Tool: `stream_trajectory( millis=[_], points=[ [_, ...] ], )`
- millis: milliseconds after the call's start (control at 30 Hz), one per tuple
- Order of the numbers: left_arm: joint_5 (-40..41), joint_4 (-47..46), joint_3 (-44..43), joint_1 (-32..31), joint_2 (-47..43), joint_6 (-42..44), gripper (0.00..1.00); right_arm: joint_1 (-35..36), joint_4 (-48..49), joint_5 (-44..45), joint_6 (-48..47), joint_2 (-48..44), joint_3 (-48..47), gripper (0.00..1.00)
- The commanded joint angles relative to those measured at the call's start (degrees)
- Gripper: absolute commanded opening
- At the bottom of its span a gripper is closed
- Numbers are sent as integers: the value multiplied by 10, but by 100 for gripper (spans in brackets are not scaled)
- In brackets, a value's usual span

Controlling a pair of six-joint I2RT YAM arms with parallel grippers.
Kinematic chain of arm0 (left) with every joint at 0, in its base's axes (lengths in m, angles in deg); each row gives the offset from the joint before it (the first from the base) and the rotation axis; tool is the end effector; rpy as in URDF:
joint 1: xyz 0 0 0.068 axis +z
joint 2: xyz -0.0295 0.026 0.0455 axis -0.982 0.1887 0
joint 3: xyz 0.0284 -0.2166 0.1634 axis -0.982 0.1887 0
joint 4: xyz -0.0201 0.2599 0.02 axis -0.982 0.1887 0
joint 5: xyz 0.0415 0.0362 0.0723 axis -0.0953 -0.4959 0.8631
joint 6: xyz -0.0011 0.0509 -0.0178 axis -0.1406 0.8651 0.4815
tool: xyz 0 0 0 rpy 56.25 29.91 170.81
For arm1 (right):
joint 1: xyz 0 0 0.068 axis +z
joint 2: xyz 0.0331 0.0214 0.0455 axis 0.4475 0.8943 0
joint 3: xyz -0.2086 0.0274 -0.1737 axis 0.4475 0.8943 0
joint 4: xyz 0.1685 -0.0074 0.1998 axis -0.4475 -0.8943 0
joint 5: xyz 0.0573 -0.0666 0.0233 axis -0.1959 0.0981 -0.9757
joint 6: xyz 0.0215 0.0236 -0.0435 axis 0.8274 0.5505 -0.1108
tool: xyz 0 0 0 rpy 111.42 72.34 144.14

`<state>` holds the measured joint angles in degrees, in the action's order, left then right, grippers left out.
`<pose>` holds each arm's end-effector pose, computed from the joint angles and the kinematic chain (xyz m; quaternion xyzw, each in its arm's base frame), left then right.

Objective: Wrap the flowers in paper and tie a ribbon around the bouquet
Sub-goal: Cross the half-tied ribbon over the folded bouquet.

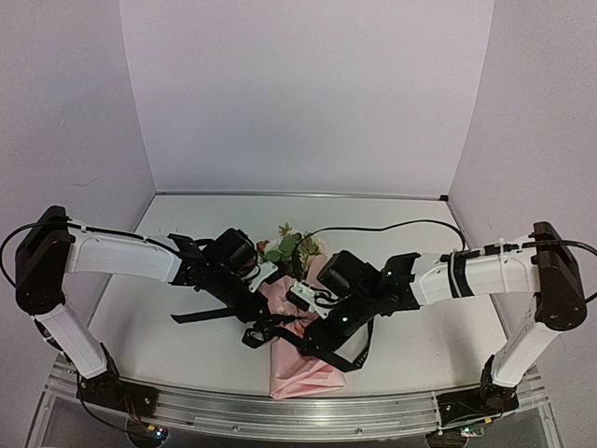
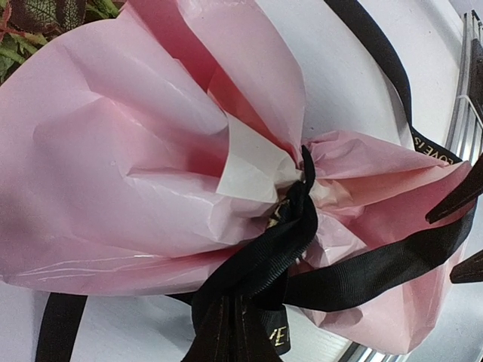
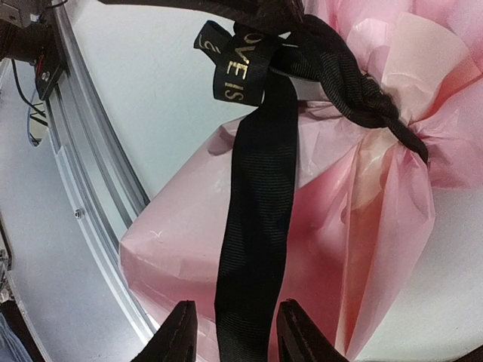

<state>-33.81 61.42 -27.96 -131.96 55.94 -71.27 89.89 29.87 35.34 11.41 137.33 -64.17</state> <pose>0.1890 -0.2660 0.1837 0.4142 0.8603 -0.2483 0.1631 0.1414 0.3138 0.1983 -0.4245 0.8351 0.3382 0.0893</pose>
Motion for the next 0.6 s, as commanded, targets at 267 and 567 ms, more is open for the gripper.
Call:
stream_trajectory(
  millis=[267, 567],
  points=[
    [21, -68, 10, -2, -39, -27, 0, 4, 8, -5, -6, -8, -2, 28],
    [6, -99, 29, -1, -57, -44, 0, 3, 7, 36, 14, -1, -26, 0]
  ],
)
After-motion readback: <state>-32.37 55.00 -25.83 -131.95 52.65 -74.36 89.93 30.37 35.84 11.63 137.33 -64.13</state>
